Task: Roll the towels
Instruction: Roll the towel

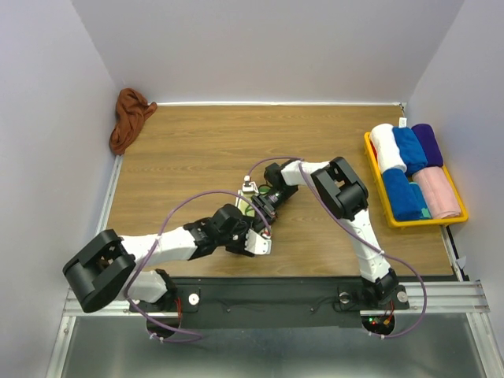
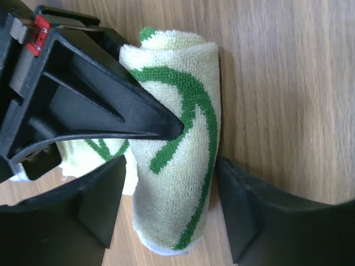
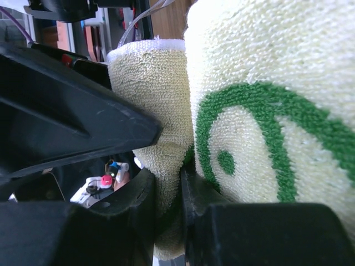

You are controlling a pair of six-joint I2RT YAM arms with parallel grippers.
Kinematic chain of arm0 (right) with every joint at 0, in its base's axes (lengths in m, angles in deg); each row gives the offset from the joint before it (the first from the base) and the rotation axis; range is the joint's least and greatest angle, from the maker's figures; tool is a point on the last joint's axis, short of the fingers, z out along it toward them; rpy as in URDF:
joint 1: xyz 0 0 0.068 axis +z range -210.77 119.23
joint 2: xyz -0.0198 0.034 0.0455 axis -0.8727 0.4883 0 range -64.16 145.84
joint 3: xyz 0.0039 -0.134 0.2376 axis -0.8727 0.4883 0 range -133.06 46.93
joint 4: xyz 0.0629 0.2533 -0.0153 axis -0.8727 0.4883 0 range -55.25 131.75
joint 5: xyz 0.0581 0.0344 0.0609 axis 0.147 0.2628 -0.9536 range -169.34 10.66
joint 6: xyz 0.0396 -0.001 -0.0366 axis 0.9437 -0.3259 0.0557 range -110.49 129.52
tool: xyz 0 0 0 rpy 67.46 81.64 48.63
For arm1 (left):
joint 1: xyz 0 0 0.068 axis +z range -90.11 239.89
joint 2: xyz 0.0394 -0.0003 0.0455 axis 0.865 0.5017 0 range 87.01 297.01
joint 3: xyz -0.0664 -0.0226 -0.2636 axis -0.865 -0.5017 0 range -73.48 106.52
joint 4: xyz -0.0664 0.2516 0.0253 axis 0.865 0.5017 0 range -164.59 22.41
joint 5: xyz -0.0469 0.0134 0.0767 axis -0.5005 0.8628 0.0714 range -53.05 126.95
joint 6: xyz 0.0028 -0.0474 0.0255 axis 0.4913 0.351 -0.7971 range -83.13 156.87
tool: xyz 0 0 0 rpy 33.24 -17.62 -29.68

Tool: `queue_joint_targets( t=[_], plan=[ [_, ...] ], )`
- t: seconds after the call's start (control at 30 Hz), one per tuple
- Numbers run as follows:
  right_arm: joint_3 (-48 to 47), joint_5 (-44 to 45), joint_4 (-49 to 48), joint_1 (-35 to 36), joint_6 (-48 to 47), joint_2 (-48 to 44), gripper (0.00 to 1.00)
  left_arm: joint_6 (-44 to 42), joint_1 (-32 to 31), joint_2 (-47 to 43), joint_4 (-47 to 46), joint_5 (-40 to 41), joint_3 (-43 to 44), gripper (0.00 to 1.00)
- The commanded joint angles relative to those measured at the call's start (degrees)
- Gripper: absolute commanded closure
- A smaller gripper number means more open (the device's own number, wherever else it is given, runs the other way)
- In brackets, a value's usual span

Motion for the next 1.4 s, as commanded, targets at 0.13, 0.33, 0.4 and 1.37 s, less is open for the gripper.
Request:
queue_joint_targets(
  t=[0.13,0.33,0.4,1.37],
  plan=[
    [-1.9,9.29,-1.21,-1.8,-1.97,0.94,0.61,1.9,-0.24,3.48,8.72,-3.98,4.62,0.55],
    [-4.97,11.93,-1.3,-5.75,2.33,-4.86,0.37,7.61,0.28,8.49,21.38,-12.96,10.6,0.68],
    [-5.85,12.63,-1.3,-7.42,3.73,-6.61,0.3,8.41,1.59,9.64,23.14,-14.19,11.48,0.68],
    [17.42,44.61,-19.03,-2.0,-10.49,-48.88,0.12,2.35,25.25,57.97,65.06,-41.35,56.3,0.59]
  ],
)
